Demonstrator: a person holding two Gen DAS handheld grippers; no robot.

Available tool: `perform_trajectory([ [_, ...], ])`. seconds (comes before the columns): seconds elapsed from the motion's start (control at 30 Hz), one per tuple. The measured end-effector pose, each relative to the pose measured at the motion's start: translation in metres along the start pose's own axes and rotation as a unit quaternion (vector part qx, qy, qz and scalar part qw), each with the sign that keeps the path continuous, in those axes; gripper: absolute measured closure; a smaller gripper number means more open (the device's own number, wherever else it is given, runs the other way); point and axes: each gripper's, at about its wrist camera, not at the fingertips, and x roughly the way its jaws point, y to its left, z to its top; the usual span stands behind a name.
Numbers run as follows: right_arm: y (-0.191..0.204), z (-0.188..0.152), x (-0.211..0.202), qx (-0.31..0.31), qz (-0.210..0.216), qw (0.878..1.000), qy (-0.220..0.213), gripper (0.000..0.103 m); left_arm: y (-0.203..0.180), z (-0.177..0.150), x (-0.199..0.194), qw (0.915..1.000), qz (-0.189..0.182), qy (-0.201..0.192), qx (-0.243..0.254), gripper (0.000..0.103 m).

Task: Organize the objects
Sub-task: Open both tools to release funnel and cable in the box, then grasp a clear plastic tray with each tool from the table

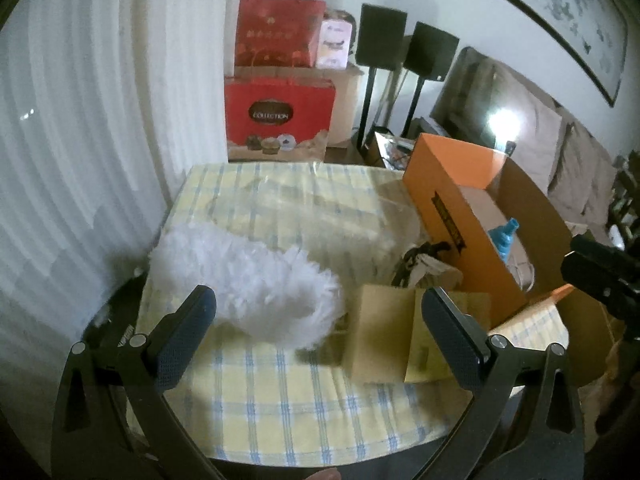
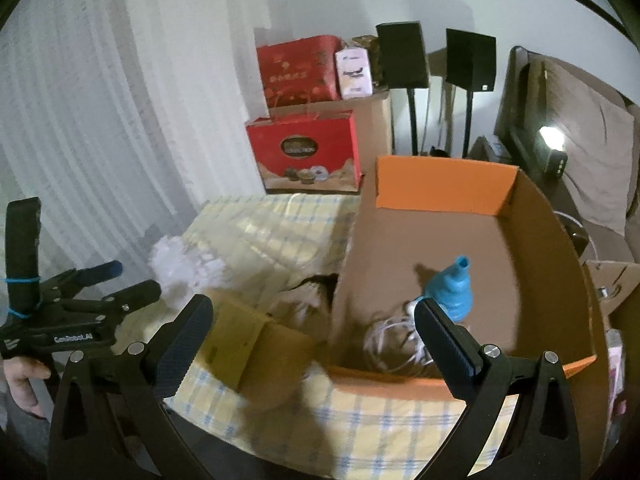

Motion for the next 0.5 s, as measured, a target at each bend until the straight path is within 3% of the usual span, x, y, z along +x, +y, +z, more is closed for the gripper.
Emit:
perform_trajectory([
  [0.23,0.014,0.002,0.009,-0.016,0.006,1.0,0.012,0.001,0.012,-0.006,-0.001,0.9999,-0.004,0.003,-0.011,0.0],
  [0.5,0.023,0.029,0.034,-0.036,0.02,0.999,0.023,0.001,0.028,-0.009,0.004,0.9997,-0.003,0.011,-0.023,0.0],
])
